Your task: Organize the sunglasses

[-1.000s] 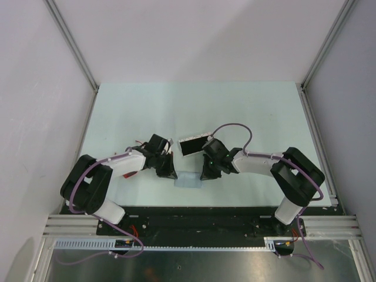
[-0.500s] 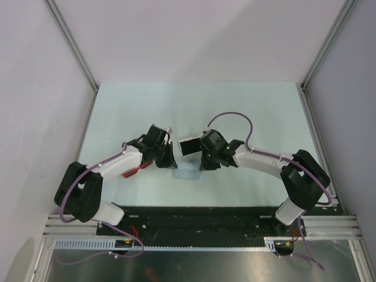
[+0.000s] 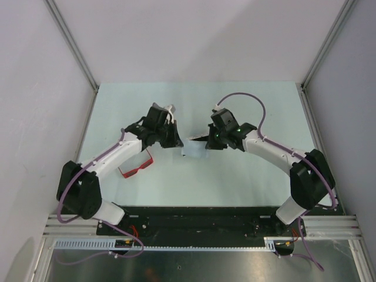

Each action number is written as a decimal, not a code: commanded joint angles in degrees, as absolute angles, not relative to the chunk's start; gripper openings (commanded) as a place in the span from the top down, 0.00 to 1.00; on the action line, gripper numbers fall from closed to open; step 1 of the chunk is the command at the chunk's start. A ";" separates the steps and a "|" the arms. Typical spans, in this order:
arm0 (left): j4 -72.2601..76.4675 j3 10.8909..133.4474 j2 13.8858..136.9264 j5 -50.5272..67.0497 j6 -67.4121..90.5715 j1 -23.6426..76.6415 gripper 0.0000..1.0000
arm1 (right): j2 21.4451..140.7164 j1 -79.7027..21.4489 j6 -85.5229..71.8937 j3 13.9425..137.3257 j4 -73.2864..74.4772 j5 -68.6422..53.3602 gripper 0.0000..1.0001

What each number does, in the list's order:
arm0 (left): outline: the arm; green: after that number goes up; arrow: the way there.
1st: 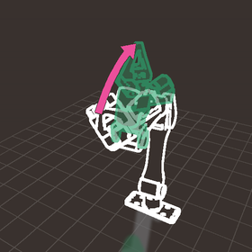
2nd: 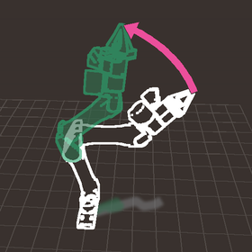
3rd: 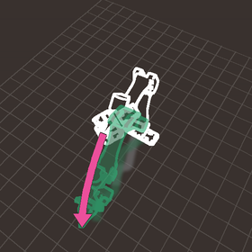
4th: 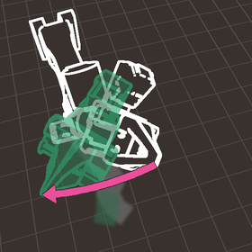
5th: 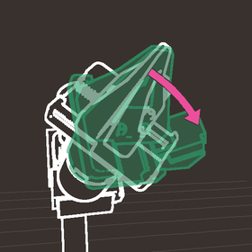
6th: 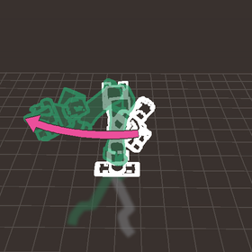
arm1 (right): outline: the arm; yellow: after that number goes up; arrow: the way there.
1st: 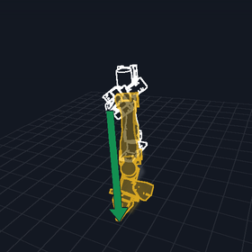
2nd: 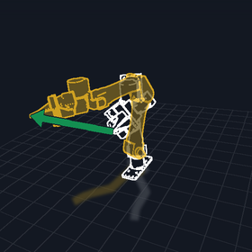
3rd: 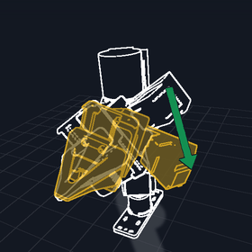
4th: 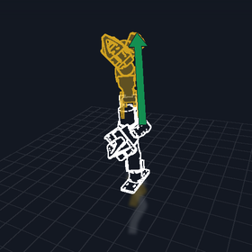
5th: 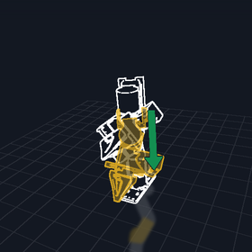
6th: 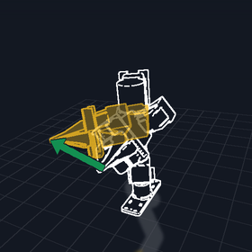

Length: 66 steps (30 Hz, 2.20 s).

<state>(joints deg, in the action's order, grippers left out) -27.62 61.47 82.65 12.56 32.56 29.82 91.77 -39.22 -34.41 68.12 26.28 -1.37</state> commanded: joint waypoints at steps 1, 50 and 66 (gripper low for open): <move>-28.04 67.05 87.61 11.60 32.25 29.97 1.00 | 92.46 -35.87 -30.41 72.59 27.25 -2.46 1.00; -28.04 81.74 113.90 1.76 29.79 30.06 1.00 | 118.39 -30.32 -23.91 86.75 24.09 1.57 1.00; -28.04 80.33 114.87 0.09 30.50 30.06 1.00 | 118.92 -30.76 -24.26 84.90 22.06 2.81 1.00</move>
<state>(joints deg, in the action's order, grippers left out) -28.45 79.61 113.45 3.01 30.92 29.89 118.34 -30.63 -24.75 85.17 23.64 0.58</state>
